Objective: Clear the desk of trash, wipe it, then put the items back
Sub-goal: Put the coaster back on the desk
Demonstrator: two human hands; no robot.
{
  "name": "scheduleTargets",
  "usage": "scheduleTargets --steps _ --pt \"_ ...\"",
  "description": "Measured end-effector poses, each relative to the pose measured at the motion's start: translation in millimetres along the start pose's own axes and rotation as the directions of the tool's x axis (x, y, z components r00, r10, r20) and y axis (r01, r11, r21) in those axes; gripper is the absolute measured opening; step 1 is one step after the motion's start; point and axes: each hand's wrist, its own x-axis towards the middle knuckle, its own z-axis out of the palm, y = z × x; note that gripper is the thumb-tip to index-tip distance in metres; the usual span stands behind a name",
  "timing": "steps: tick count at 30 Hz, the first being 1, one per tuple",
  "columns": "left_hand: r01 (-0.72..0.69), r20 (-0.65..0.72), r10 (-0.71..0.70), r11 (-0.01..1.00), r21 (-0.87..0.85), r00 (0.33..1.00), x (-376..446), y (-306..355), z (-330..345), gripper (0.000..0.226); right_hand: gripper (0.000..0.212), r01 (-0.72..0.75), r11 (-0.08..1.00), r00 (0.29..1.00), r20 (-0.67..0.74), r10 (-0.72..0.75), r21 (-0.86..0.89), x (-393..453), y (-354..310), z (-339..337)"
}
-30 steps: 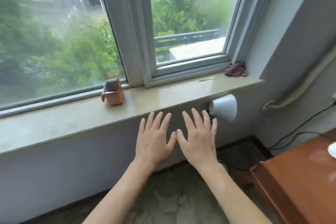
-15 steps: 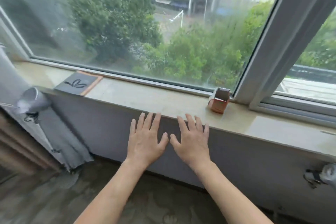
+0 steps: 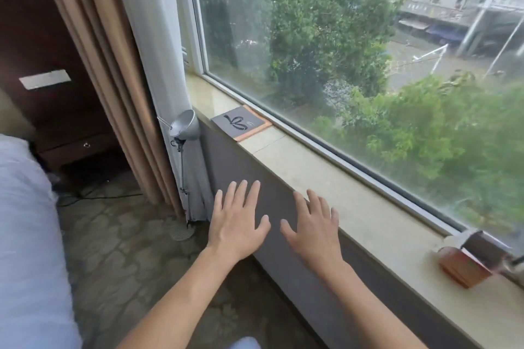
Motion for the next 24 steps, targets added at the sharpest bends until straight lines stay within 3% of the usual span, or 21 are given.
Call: scheduleTargets --steps 11,18,24 --pt "0.108 0.015 -0.107 0.993 -0.050 0.994 114 -71 17 0.070 0.066 0.052 0.998 0.998 0.034 -0.053 0.027 129 -47 27" --pt "0.017 -0.014 -0.019 0.996 -0.093 1.000 261 -142 28 0.061 0.055 -0.072 0.997 0.997 -0.001 0.072 0.033 251 -83 60" --pt "-0.035 0.072 0.040 0.997 -0.064 0.997 392 -202 32 0.052 0.039 -0.357 0.930 0.932 0.089 0.350 0.089 354 -124 80"
